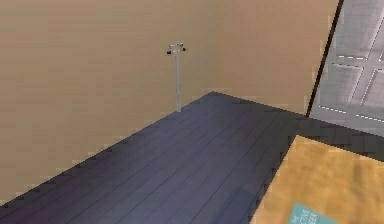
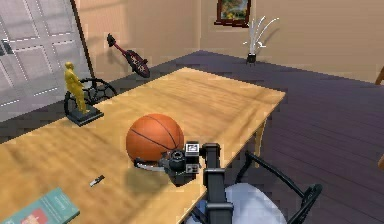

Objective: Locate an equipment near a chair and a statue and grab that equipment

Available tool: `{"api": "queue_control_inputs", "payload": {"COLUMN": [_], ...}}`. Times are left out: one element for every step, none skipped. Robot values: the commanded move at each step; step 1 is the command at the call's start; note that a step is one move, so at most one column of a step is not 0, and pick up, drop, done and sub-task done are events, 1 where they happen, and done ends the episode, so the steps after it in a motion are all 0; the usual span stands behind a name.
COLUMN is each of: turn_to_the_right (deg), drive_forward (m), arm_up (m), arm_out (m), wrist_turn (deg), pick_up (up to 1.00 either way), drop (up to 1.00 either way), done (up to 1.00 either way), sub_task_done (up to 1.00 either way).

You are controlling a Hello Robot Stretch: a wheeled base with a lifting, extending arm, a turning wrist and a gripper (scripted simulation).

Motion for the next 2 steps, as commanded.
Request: {"api": "queue_control_inputs", "payload": {"turn_to_the_right": [0.0,0.0], "drive_forward": [0.0,0.0], "arm_up": [0.0,0.1], "arm_out": [0.0,0.0], "wrist_turn": [0.0,0.0], "pick_up": [1.0,0.0], "drop": [0.0,0.0], "done": [0.0,0.0], "sub_task_done": [0.0,0.0]}}
